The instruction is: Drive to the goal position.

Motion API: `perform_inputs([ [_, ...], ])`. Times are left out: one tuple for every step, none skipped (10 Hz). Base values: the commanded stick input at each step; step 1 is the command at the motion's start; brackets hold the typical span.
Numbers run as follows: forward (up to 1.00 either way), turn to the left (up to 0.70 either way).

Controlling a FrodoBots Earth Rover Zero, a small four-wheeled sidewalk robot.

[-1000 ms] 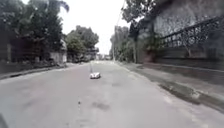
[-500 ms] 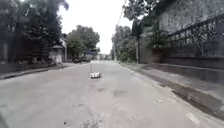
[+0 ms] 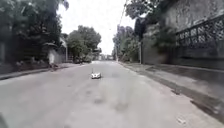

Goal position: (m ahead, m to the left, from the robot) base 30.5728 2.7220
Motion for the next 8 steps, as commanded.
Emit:
perform_inputs([
  [1.00,0.00],
  [1.00,0.00],
  [1.00,0.00],
  [1.00,0.00],
  [1.00,0.00],
  [1.00,0.00],
  [1.00,0.00],
  [1.00,0.00],
])
